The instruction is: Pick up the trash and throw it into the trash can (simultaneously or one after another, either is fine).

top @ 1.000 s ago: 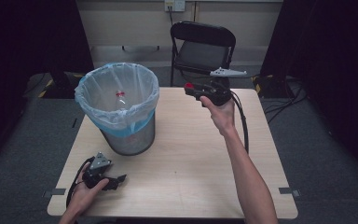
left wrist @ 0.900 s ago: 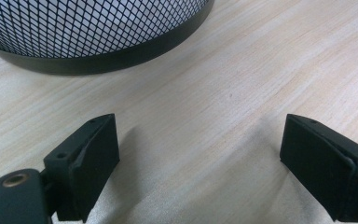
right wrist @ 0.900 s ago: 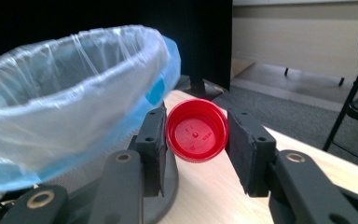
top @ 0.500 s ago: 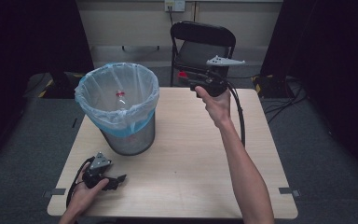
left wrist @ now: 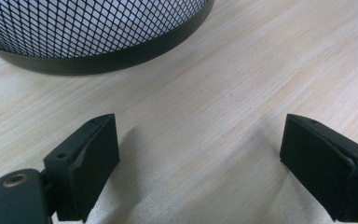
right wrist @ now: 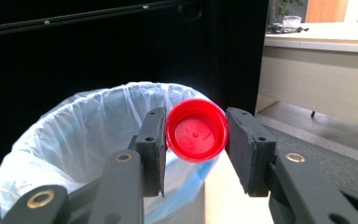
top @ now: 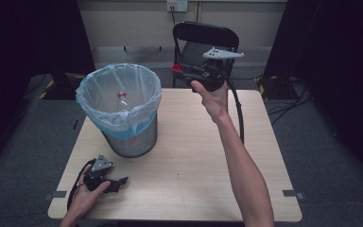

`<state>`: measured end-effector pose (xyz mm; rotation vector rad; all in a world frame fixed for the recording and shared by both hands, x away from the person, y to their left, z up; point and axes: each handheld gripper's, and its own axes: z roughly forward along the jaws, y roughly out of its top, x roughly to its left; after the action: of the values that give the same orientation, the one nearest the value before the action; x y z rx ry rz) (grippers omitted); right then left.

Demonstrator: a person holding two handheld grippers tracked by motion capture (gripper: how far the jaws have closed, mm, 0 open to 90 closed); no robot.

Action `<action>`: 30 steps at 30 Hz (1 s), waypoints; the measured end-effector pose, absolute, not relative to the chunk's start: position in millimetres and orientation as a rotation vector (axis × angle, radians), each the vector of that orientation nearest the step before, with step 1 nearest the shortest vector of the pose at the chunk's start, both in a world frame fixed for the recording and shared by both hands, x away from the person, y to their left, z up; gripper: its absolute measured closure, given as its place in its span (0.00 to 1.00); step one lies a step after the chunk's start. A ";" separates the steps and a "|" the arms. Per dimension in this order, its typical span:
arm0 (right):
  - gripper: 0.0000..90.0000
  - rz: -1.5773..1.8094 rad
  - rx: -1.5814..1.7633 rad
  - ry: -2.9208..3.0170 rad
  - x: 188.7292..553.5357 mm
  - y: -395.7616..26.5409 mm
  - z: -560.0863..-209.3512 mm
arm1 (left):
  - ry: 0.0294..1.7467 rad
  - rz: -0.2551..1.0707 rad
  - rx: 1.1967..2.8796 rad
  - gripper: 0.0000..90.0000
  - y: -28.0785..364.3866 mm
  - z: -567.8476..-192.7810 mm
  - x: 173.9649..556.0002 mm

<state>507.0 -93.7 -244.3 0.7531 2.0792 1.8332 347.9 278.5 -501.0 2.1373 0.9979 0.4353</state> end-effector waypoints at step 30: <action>0.66 1.948 0.566 2.170 501.9 -19.3 -226.5 | 0.998 0.435 2.137 0.12 278.5 -501.0 347.8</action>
<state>501.9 -19.3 -226.5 0.5658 2.1696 1.9478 347.8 278.5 -501.0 2.1373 0.9981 0.4350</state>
